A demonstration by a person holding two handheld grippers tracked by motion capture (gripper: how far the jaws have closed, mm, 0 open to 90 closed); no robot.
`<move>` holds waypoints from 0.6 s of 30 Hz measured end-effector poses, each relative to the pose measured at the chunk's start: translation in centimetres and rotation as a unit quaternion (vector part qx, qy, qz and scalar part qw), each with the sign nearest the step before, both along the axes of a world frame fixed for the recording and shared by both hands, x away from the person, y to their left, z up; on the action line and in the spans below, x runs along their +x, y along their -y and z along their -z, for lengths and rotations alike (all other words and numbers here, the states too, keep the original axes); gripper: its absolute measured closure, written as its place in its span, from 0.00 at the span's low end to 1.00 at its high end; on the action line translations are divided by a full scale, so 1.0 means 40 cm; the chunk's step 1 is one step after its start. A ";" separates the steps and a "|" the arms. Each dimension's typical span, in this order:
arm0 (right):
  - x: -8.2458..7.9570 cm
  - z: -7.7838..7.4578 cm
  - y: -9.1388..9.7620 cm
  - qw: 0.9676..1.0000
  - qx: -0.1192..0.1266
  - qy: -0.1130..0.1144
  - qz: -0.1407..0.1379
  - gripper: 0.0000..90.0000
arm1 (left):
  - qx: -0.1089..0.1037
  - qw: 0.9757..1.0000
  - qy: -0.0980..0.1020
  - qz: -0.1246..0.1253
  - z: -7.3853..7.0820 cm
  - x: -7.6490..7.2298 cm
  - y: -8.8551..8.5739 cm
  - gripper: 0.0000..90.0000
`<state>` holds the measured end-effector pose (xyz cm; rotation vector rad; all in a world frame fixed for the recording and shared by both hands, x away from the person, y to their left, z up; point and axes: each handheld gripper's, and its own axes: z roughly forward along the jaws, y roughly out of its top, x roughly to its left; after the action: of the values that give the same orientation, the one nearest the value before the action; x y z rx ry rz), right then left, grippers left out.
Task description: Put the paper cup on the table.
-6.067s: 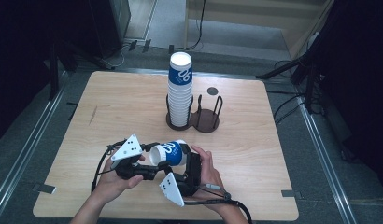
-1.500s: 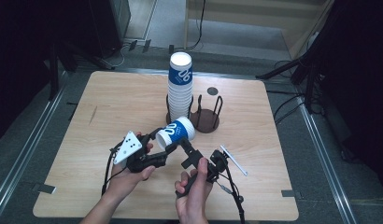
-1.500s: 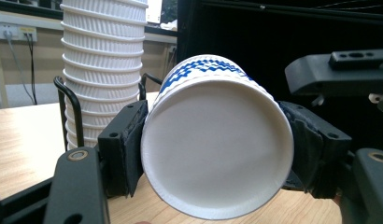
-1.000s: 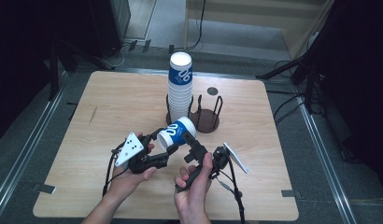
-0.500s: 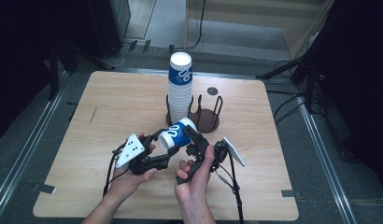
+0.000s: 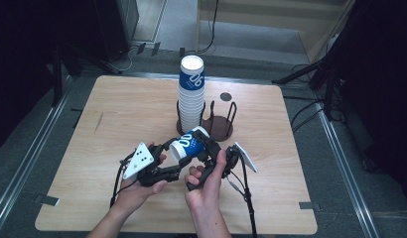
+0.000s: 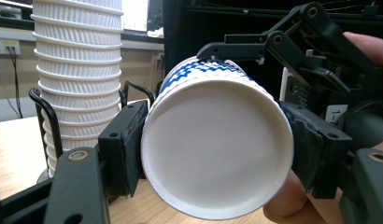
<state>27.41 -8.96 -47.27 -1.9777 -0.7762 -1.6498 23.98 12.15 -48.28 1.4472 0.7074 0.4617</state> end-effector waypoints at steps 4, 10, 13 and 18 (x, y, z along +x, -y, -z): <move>0.004 0.003 0.001 1.000 0.006 -0.003 -0.004 0.10 | 0.005 1.000 0.001 0.001 0.001 0.000 0.001 0.33; 0.006 0.008 0.005 1.000 0.018 -0.003 -0.009 0.16 | 0.009 1.000 0.002 0.002 0.004 0.000 0.002 0.32; 0.005 0.008 0.004 1.000 0.021 -0.003 -0.009 0.18 | 0.005 1.000 0.006 0.002 0.006 0.000 0.001 0.32; 0.004 0.007 0.002 1.000 0.024 0.000 -0.012 0.20 | -0.002 1.000 0.005 0.010 0.006 -0.001 -0.009 0.31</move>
<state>27.55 -9.04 -47.54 -1.9279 -0.7496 -1.6398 23.94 12.50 -48.53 1.4455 0.6851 0.4520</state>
